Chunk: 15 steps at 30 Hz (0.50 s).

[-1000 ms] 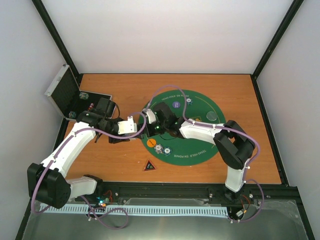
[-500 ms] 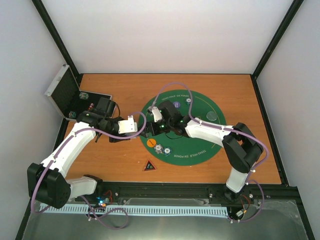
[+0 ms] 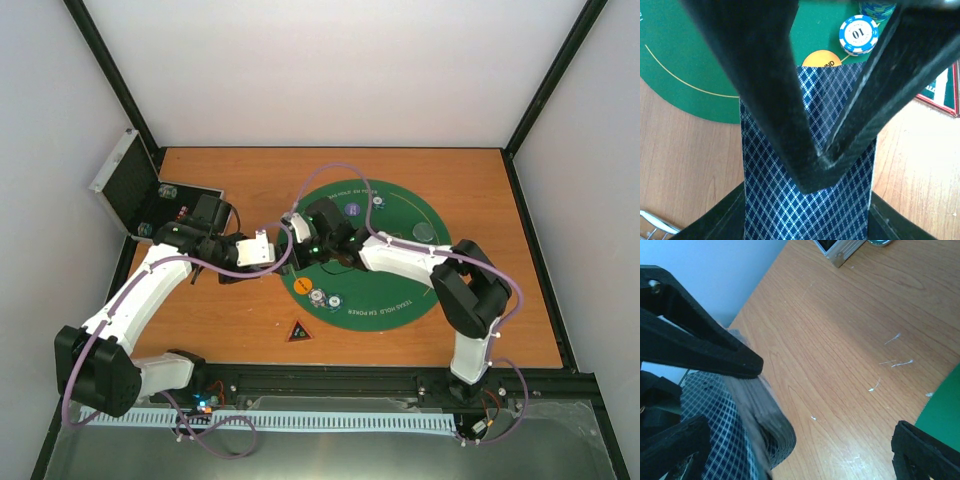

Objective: Distribute texas hold em gaming equipment

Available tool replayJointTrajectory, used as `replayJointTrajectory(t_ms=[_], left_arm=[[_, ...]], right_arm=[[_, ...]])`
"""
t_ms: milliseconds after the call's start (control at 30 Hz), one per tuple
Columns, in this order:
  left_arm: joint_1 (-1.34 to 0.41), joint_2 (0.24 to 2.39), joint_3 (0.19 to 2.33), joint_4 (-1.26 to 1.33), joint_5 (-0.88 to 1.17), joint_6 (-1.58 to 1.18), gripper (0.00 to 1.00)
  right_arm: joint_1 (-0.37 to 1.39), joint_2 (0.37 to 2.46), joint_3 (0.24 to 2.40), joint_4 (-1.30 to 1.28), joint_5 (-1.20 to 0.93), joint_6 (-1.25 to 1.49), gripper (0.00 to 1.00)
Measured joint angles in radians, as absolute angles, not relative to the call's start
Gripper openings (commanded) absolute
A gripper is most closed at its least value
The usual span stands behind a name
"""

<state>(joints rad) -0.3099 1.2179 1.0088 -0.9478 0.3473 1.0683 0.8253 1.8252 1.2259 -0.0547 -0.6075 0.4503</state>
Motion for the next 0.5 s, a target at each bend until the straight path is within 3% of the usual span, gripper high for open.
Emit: replayJointTrajectory(t_ms=[500], left_arm=[[-0.31,1.218,0.994,-0.935,0.347,1.064,0.47]], right_arm=[[0.797,1.803,1.213,-0.146,-0.536,0.424,0.96]])
